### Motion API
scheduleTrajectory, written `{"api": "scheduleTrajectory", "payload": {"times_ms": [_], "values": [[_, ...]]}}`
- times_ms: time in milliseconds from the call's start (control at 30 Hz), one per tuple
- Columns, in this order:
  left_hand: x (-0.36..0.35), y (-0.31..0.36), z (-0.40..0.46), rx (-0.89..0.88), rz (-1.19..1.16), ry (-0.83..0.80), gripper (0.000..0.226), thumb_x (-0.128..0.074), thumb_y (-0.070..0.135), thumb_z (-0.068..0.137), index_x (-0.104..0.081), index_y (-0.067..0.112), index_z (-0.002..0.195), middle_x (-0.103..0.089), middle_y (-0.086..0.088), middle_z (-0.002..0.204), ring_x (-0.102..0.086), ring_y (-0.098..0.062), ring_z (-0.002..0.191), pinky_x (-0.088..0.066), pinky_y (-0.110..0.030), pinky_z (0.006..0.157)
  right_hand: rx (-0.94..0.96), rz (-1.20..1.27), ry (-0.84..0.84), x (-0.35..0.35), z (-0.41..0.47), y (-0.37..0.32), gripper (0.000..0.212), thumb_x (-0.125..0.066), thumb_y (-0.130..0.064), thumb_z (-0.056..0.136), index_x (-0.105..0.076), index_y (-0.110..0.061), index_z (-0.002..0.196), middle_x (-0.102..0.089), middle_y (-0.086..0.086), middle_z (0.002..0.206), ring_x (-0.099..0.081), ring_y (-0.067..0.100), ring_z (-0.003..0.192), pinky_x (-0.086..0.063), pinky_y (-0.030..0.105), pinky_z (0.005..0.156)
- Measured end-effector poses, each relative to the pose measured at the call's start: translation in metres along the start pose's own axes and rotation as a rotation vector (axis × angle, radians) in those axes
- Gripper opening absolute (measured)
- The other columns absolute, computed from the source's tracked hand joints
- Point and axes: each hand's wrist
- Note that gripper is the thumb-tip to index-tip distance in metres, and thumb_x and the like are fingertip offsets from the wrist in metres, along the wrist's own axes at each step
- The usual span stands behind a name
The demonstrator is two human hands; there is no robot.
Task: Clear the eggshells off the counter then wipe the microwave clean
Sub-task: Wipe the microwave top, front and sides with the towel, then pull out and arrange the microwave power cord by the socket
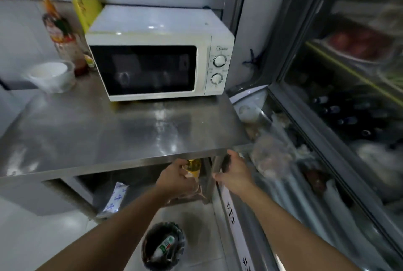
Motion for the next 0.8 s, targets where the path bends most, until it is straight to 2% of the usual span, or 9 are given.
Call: {"api": "scheduleTrajectory", "payload": {"times_ms": [67, 167, 233, 300, 433, 533, 633, 733, 800], "values": [[0.007, 0.025, -0.009, -0.023, -0.043, -0.009, 0.056, -0.073, 0.019, 0.079, -0.045, 0.016, 0.128, -0.06, 0.004, 0.1, -0.06, -0.013, 0.094, -0.05, -0.024, 0.08, 0.025, -0.017, 0.017, 0.019, -0.007, -0.015, 0.076, -0.077, -0.008, 0.07, -0.037, -0.017, 0.133, -0.048, 0.007, 0.132, -0.048, 0.024, 0.123, -0.042, 0.042, 0.104], [0.014, 0.062, -0.021, -0.079, -0.035, 0.048, 0.059, -0.072, 0.019, 0.081, -0.043, 0.013, 0.131, -0.057, 0.005, 0.093, -0.056, -0.014, 0.093, -0.044, -0.023, 0.083, 0.083, -0.022, 0.036, 0.045, -0.013, -0.033, 0.077, -0.076, -0.01, 0.07, -0.035, -0.017, 0.134, -0.049, 0.006, 0.131, -0.049, 0.022, 0.12, -0.044, 0.035, 0.1], [0.018, 0.087, -0.031, -0.088, -0.045, 0.076, 0.061, -0.071, 0.02, 0.081, -0.04, 0.015, 0.134, -0.056, 0.0, 0.106, -0.056, -0.017, 0.1, -0.047, -0.027, 0.086, 0.115, -0.028, 0.048, 0.065, -0.016, -0.045, 0.079, -0.077, -0.013, 0.069, -0.035, -0.018, 0.135, -0.05, 0.004, 0.13, -0.05, 0.022, 0.118, -0.044, 0.032, 0.098], [0.024, 0.11, -0.04, -0.108, -0.018, 0.122, 0.062, -0.07, 0.02, 0.082, -0.04, 0.016, 0.135, -0.055, -0.005, 0.119, -0.056, -0.021, 0.108, -0.048, -0.033, 0.094, 0.137, -0.028, 0.04, 0.082, -0.019, -0.057, 0.08, -0.079, -0.015, 0.068, -0.034, -0.019, 0.134, -0.049, 0.006, 0.131, -0.051, 0.024, 0.118, -0.044, 0.038, 0.1], [0.032, 0.147, -0.055, -0.145, -0.015, 0.19, 0.063, -0.07, 0.022, 0.082, -0.039, 0.017, 0.138, -0.055, -0.006, 0.123, -0.054, -0.022, 0.112, -0.045, -0.036, 0.1, 0.184, -0.063, 0.029, 0.117, -0.021, -0.077, 0.084, -0.079, -0.018, 0.069, -0.029, -0.021, 0.137, -0.048, 0.009, 0.131, -0.05, 0.027, 0.118, -0.046, 0.044, 0.098], [0.037, 0.168, -0.062, -0.168, -0.045, 0.244, 0.061, -0.07, 0.023, 0.082, -0.04, 0.017, 0.136, -0.054, -0.005, 0.122, -0.054, -0.021, 0.11, -0.046, -0.034, 0.096, 0.225, -0.093, 0.041, 0.141, -0.019, -0.088, 0.091, -0.08, -0.02, 0.07, -0.024, -0.018, 0.142, -0.038, 0.01, 0.142, -0.043, 0.027, 0.127, -0.041, 0.04, 0.104], [0.042, 0.185, -0.062, -0.19, -0.07, 0.292, 0.06, -0.072, 0.023, 0.081, -0.043, 0.018, 0.133, -0.056, -0.006, 0.12, -0.057, -0.021, 0.106, -0.048, -0.033, 0.092, 0.248, -0.087, 0.035, 0.162, -0.015, -0.096, 0.097, -0.08, -0.024, 0.071, -0.018, -0.022, 0.146, -0.036, 0.009, 0.146, -0.04, 0.025, 0.131, -0.037, 0.035, 0.104], [0.047, 0.199, -0.057, -0.202, -0.082, 0.325, 0.058, -0.073, 0.023, 0.079, -0.046, 0.018, 0.13, -0.06, -0.003, 0.108, -0.058, -0.017, 0.088, -0.046, -0.025, 0.073, 0.275, -0.06, 0.02, 0.176, -0.008, -0.105, 0.1, -0.08, -0.026, 0.07, -0.016, -0.025, 0.146, -0.033, 0.006, 0.149, -0.035, 0.023, 0.134, -0.034, 0.035, 0.106], [0.051, 0.207, -0.051, -0.216, -0.065, 0.349, 0.059, -0.075, 0.023, 0.077, -0.047, 0.016, 0.13, -0.059, 0.003, 0.098, -0.057, -0.014, 0.083, -0.043, -0.02, 0.064, 0.29, -0.045, 0.029, 0.183, -0.001, -0.111, 0.1, -0.08, -0.027, 0.069, -0.016, -0.025, 0.146, -0.032, 0.004, 0.15, -0.035, 0.021, 0.135, -0.034, 0.034, 0.106]]}}
Point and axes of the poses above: each hand's wrist, its own z-axis towards the middle knuckle, its own x-axis out of the back of the hand, y = z × x
